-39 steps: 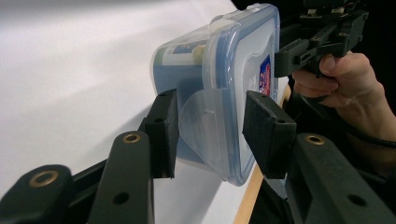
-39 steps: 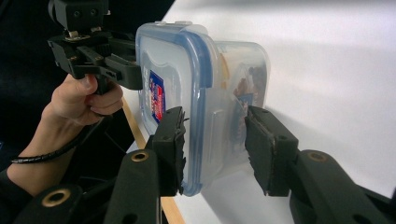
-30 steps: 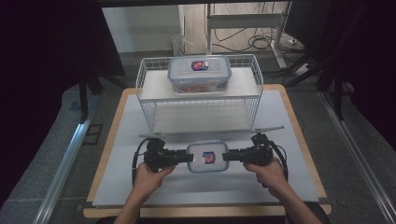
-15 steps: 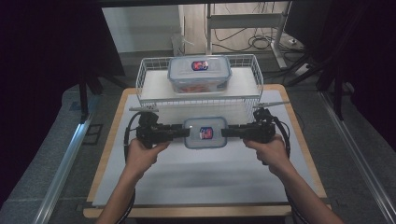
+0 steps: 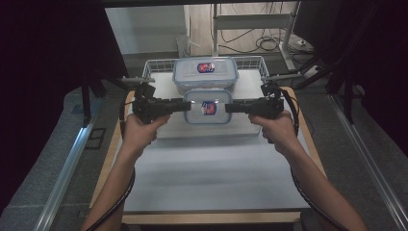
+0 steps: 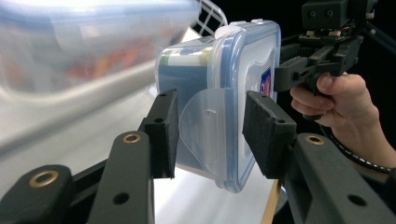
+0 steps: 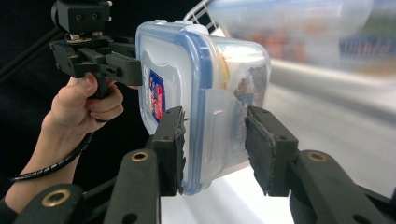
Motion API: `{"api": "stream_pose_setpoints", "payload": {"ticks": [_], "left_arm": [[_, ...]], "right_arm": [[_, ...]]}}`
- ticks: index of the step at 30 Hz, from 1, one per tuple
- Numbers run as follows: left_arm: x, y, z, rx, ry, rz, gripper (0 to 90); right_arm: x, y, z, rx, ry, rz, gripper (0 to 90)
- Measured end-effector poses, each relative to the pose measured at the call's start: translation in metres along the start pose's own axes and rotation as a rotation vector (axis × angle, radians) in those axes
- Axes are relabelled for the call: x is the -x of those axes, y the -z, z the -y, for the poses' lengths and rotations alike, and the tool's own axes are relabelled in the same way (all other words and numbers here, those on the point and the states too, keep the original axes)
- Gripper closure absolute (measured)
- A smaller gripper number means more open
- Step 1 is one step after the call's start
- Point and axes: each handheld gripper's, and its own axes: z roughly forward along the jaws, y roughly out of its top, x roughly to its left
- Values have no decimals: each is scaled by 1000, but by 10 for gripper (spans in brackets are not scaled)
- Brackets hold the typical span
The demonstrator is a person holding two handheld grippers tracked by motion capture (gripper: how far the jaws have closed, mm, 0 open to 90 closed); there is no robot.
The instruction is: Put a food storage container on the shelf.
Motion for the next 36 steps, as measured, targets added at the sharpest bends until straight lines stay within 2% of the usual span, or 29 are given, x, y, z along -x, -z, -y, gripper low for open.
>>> {"api": "stream_pose_setpoints", "payload": {"ticks": [5,10,19,27,36], "left_arm": [[0,4,-23,16,-7,-13,567],[-4,5,-38,29,-8,-15,566],[-16,1,-53,39,15,-17,566],[-19,2,-68,53,22,-32,566],[-28,0,-79,66,44,-38,565]], "right_arm": [[1,1,-24,21,10,-3,581],[2,1,-42,32,12,1,580],[11,-3,-60,40,0,9,579],[17,-5,-75,55,-22,-1,578],[24,-9,-92,59,-29,3,575]]}}
